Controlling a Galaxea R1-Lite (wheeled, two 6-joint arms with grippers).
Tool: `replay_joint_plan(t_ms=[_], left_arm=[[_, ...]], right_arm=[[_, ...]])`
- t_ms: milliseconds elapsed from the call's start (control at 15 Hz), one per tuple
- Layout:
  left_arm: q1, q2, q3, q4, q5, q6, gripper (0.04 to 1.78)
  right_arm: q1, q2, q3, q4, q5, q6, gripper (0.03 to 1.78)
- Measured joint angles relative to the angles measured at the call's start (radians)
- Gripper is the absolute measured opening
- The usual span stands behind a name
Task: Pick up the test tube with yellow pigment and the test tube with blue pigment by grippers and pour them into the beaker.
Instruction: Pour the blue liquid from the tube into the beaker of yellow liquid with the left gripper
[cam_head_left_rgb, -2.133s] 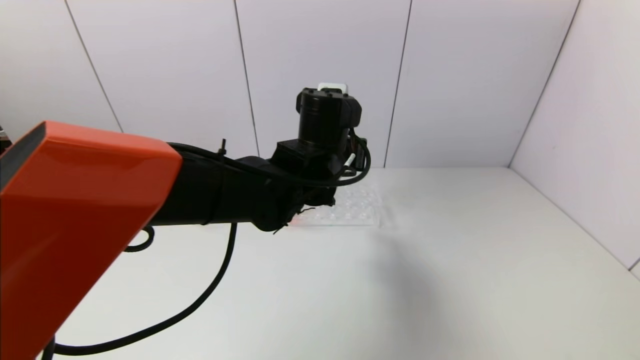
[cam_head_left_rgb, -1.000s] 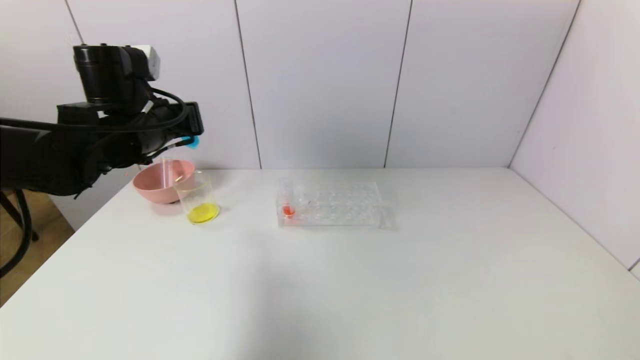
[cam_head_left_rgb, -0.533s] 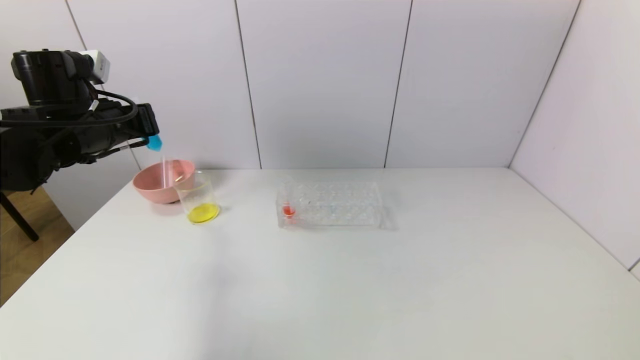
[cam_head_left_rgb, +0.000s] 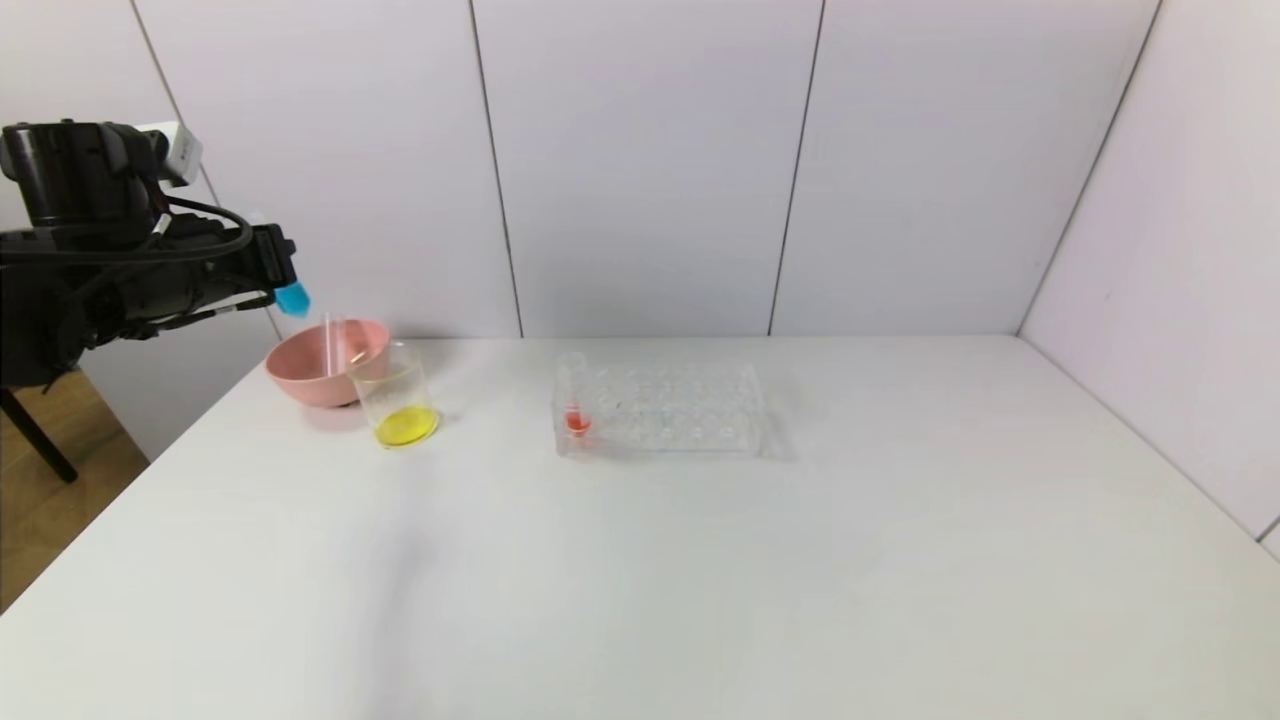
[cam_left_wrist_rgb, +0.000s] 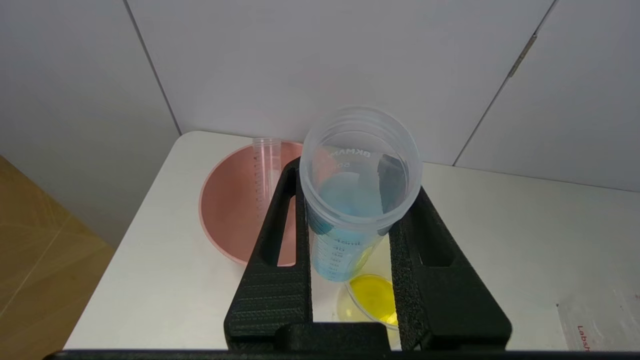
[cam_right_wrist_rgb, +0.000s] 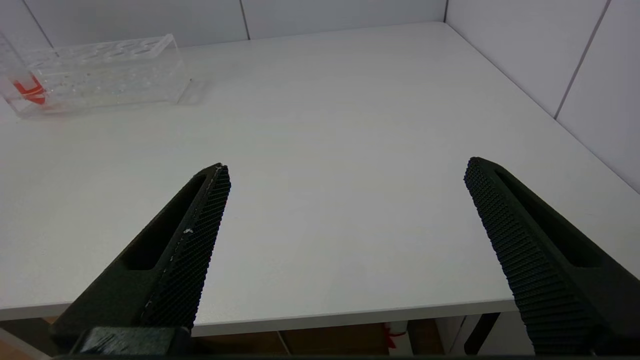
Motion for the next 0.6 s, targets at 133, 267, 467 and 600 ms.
replay_joint_plan(t_ms=[133, 267, 467, 600], left_arm=[[0.010, 0.010, -0.004, 0.001, -0.028, 0.034, 0.46], [0.028, 0.018, -0.004, 0.005, -0.091, 0.089, 0.46], [0.047, 0.030, -0.009, 0.036, -0.147, 0.213, 0.46], [0.050, 0.037, -0.012, 0.062, -0.172, 0.273, 0.46]], right_arm=[[0.000, 0.000, 0.000, 0.000, 0.000, 0.000, 1.71], [0.000, 0.000, 0.000, 0.000, 0.000, 0.000, 1.71], [0.000, 0.000, 0.000, 0.000, 0.000, 0.000, 1.71], [0.000, 0.000, 0.000, 0.000, 0.000, 0.000, 1.71]])
